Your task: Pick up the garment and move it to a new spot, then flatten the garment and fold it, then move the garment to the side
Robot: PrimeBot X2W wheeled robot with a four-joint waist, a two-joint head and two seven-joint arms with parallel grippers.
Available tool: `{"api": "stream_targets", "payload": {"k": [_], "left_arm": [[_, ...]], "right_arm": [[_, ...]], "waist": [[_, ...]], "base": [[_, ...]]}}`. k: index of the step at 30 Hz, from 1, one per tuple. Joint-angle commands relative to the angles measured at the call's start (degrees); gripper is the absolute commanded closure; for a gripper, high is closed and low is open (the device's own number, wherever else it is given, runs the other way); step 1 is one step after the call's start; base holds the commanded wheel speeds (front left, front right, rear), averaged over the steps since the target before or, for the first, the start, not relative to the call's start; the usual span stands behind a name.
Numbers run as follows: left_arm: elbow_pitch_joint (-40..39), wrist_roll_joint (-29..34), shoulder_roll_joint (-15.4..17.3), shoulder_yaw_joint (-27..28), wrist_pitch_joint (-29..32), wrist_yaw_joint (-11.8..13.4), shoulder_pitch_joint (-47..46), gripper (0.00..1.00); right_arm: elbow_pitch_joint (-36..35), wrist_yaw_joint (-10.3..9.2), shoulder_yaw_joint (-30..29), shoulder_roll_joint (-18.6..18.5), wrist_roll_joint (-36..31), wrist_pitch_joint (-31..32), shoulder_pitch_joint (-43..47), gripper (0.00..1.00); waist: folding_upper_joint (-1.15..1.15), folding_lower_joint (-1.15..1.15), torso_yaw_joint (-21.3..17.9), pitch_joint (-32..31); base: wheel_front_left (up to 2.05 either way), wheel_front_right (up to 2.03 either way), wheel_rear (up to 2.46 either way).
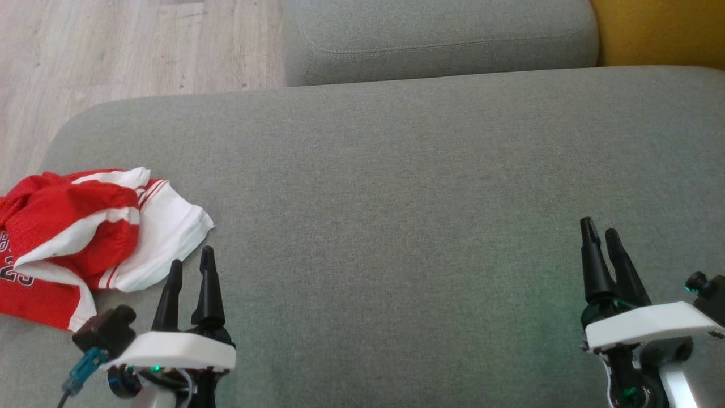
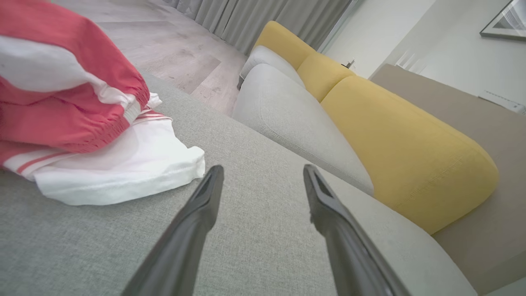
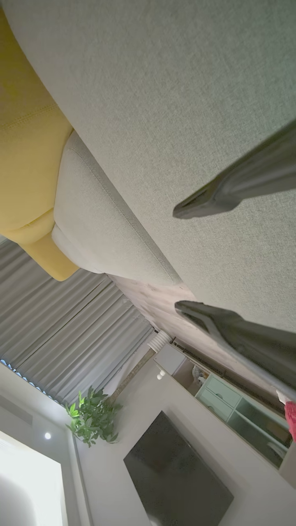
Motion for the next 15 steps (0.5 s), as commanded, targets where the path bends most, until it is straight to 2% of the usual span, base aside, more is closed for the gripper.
{"api": "stream_targets", "payload": {"k": [1, 15], "left_arm": [[-1.5, 1.8, 1.2, 0.5, -0.9, 0.1, -3.0, 0.0], [0.9, 11.6, 2.3, -1.4, -3.3, 1.3, -3.7, 0.0]], "right_arm": [[-2.5, -0.03, 0.9, -1.2, -1.7, -0.4, -0.6, 0.0], [-4.3, -0.03, 2.0, -1.5, -11.0, 0.2, 0.3, 0.0]], "waist": [[0.0, 0.0, 0.0, 0.0], [0.0, 0.0, 0.2, 0.3]], "base": [[0.0, 0.0, 0.0], [0.0, 0.0, 0.0]]}}
